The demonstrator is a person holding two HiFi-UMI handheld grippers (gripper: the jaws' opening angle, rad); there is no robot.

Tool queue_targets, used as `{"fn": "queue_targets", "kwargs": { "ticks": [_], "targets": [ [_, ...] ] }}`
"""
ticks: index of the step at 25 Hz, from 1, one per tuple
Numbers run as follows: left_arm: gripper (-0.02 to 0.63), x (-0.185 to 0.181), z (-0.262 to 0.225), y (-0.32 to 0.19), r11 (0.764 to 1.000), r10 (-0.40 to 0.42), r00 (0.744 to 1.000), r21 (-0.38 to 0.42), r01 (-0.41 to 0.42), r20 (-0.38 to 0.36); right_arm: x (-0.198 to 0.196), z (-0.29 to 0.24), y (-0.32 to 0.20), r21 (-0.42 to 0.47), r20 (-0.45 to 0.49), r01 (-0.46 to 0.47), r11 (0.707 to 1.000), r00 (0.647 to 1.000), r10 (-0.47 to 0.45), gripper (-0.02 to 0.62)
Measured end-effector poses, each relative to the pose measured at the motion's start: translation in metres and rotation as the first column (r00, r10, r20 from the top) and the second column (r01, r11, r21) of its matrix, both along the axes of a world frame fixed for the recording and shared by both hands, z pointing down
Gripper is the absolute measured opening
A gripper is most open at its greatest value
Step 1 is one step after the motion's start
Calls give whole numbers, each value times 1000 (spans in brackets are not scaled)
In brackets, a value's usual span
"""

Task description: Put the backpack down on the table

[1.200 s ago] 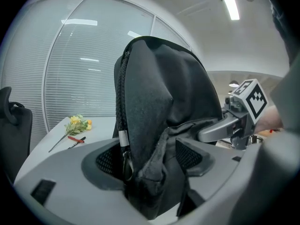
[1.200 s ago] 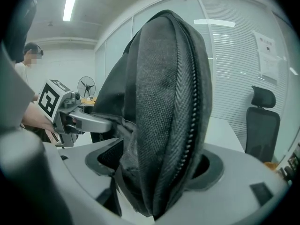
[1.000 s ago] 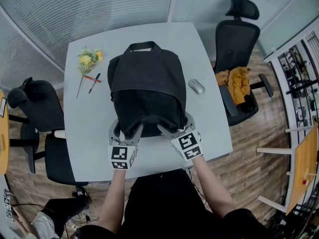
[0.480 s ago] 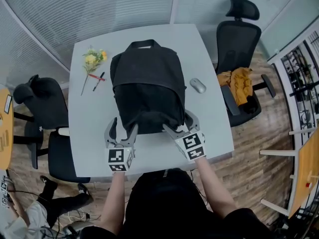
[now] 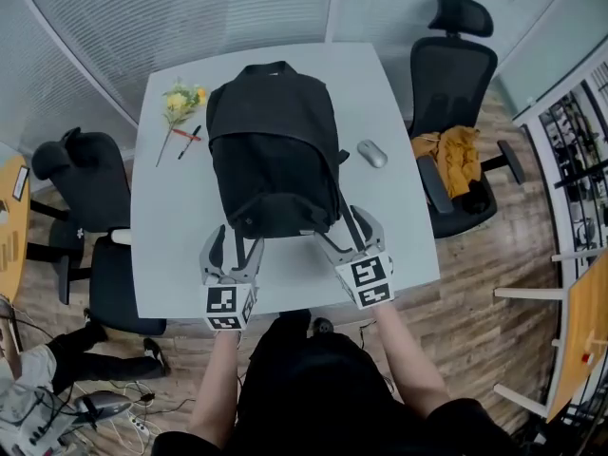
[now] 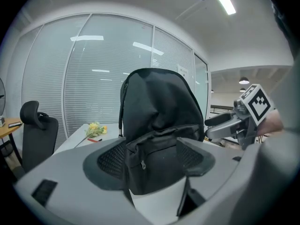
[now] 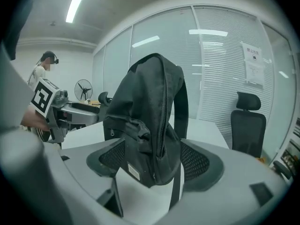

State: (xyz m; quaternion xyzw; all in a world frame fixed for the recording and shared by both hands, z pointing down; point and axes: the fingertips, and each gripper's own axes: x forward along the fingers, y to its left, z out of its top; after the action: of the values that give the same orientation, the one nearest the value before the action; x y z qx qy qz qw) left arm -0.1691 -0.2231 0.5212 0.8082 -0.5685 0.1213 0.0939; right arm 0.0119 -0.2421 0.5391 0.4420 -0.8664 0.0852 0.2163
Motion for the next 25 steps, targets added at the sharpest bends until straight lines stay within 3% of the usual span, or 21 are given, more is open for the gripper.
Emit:
{"fn": "queue_targets", "kwargs": {
  "ticks": [15,25],
  "targets": [
    [262,56,-14,100,1000,-9,1000,3,9,26,23,-18,110,29,35,65,997,997,-66,321],
    [168,81,-34,174,999,-17,999,31,16,37,29,-50,176,88,108,96,992,989,-105,218]
  ]
}}
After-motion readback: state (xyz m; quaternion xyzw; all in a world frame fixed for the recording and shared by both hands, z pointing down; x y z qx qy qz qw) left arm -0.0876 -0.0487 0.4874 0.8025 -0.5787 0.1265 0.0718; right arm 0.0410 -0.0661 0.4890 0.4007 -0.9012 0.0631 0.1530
